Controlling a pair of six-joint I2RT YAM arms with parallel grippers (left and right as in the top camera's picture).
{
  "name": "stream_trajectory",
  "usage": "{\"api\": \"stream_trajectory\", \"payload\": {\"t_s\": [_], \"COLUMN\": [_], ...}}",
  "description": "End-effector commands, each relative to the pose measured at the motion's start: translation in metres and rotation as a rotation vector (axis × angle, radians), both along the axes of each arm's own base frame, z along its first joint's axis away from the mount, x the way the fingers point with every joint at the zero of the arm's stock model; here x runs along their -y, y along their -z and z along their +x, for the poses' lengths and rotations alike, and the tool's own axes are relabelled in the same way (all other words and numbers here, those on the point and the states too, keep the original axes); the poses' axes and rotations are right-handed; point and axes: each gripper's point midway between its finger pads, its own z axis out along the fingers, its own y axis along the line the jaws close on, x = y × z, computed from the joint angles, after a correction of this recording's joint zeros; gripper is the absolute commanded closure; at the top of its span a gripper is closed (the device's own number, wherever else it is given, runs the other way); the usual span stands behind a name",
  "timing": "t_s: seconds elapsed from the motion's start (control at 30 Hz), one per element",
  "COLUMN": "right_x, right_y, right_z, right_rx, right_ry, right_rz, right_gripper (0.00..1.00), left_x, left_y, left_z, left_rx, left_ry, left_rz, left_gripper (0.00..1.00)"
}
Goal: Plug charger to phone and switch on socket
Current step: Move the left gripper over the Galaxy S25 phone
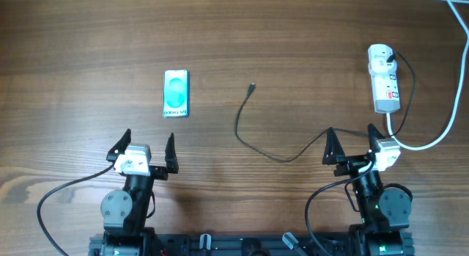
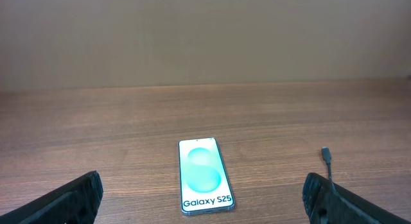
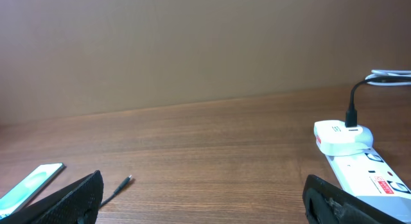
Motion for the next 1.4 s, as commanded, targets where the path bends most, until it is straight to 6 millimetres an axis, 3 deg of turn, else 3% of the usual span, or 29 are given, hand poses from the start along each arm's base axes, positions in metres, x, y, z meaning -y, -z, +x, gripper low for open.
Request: {"api": "stream_trajectory", "payload": {"t_s": [0.0,0.97,1.27,1.37], "right_x": [0.001,0.001,0.001,0.001], "right_y": [-0.002,-0.002,-0.002,-0.002], "right_z": [0.000,0.000,0.000,0.000], "right_rx": [0.008,0.008,0.008,0.008], "right_ry": [0.006,0.006,0.006,0.006], "right_rz": [0.003,0.003,0.003,0.003], "right_gripper": [0.00,0.00,0.00,0.00], "left_x": [-0.002,-0.008,0.000,0.000], "left_y": [0.002,0.002,-0.008,-0.024], "left_z": [0.000,0.000,0.000,0.000], "left_rx": [-0.003,-0.002,0.038,0.106], "left_ry": [-0.009,-0.047,-0.001,-0.002], "left_rz": [0.012,0.022,0.013,0.010], "left_gripper": [0.00,0.00,0.00,0.00]}}
